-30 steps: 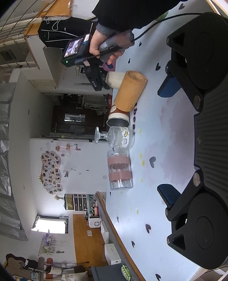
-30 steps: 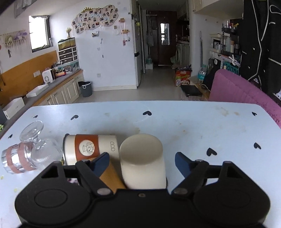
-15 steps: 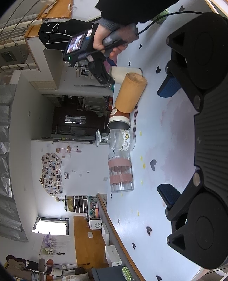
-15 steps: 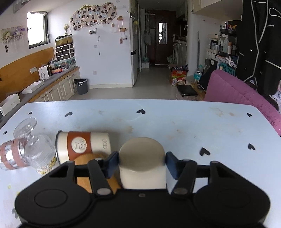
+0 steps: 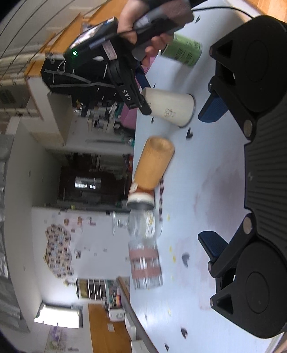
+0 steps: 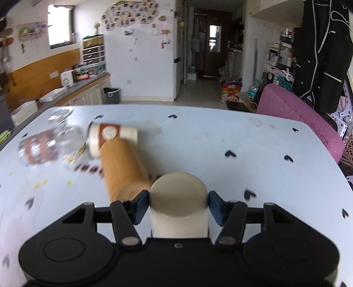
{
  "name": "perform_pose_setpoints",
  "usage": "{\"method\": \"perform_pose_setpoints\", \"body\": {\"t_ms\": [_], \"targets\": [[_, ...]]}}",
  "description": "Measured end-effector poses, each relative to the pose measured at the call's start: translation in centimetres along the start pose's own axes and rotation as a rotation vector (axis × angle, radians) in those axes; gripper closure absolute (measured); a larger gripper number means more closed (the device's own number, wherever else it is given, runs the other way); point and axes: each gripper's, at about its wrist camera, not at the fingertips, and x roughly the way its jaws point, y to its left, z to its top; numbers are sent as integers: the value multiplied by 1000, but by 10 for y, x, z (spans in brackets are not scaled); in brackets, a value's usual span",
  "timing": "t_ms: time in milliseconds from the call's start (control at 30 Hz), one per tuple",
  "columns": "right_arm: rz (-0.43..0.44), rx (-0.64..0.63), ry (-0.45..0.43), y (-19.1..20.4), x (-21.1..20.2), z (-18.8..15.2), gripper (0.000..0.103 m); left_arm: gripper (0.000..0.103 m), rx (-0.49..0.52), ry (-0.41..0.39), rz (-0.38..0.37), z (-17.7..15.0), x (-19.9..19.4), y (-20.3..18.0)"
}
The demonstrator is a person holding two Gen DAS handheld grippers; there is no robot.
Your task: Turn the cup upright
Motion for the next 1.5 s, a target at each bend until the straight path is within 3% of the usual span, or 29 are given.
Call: {"method": "perform_pose_setpoints", "body": {"t_ms": [367, 500, 667, 833, 967, 1133, 1333, 1500], "targets": [[120, -100, 40, 3, -66, -47, 43, 0, 54, 65, -228, -8, 34, -42], [132, -121, 47, 5, -74, -53, 43, 0, 39, 83, -273, -14, 51, -59], [136, -127, 47, 4, -73, -53, 43, 0, 41, 75, -263, -15, 78, -76], [138, -128, 33, 4, -75, -56, 43, 0, 20, 143, -262, -23, 98, -91], [158, -121, 26, 3, -78, -60, 44, 0, 38, 111, -225, -21, 97, -95], [172, -138, -3, 4, -90, -68, 44, 0, 47, 117, -223, -21, 96, -88], [189, -143, -49, 0, -115, -86, 44, 0, 48, 107, -105, -22, 91, -74], [167, -172, -68, -2, -120, -108, 44, 0, -7, 120, -86, -21, 82, -48]]}}
